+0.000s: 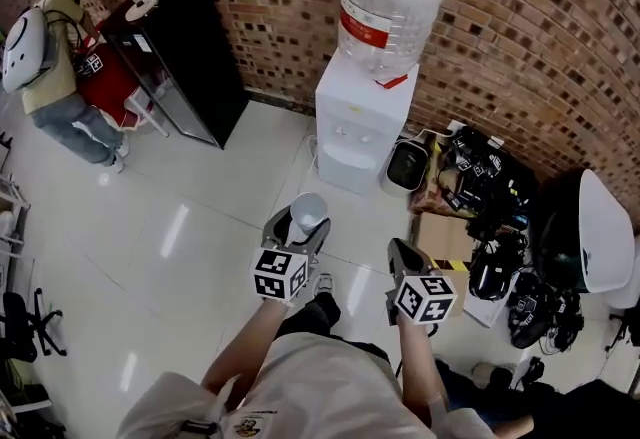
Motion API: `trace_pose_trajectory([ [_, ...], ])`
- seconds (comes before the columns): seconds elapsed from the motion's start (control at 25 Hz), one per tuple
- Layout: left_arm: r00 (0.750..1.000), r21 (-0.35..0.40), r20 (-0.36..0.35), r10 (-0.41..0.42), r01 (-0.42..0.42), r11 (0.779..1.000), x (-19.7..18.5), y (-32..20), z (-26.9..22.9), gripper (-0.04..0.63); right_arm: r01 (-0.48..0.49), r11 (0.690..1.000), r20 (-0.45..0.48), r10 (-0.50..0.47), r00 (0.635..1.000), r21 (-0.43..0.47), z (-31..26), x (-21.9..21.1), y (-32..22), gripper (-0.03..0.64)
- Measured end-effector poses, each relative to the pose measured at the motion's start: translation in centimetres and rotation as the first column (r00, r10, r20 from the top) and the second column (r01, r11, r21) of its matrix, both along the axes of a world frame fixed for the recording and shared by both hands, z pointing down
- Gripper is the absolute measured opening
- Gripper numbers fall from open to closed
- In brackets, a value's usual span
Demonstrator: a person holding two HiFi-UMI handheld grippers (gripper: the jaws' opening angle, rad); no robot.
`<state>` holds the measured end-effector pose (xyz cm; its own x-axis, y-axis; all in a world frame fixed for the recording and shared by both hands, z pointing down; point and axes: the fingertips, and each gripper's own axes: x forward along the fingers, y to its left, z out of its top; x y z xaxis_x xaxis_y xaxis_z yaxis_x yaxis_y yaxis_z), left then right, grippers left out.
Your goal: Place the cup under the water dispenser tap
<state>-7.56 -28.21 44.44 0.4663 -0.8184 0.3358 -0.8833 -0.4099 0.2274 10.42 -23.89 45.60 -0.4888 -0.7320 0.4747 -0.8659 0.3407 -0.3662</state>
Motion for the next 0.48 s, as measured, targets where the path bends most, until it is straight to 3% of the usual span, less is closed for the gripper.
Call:
trace_pose_trajectory([
  [0.48,0.999,0.018,0.037,-0.035,0.034,0.999,0.8,-11.2,6.2,0.328,-0.01,1.0,-0.022,0.011,1.0,0.027,2.6,2.4,-10.1,0.0],
])
